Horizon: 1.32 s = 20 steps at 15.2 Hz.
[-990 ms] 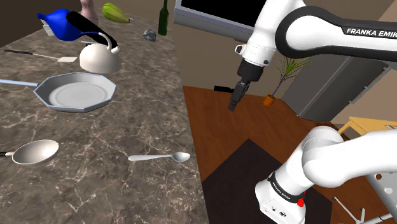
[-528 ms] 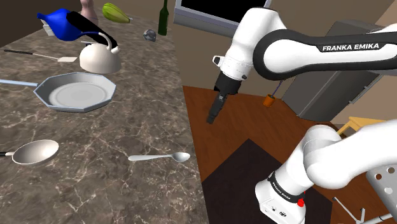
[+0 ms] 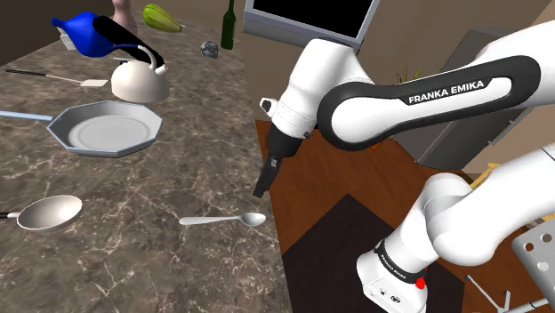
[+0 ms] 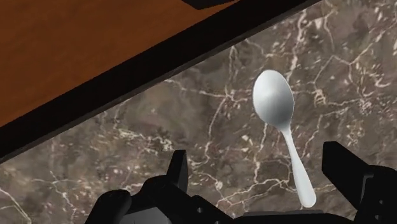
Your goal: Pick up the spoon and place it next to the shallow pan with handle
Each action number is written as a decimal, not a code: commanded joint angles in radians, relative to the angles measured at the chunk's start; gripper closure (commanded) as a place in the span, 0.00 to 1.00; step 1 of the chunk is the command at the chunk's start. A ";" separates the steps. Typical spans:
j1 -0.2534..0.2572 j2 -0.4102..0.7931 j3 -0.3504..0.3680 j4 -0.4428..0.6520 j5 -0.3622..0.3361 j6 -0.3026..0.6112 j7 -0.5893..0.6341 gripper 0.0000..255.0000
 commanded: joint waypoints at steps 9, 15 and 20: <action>0.066 0.249 0.099 0.088 -0.010 0.250 -0.021 0.00; 0.067 0.326 0.111 0.083 -0.031 0.331 -0.006 0.00; 0.068 0.326 0.111 0.083 -0.031 0.331 -0.006 0.00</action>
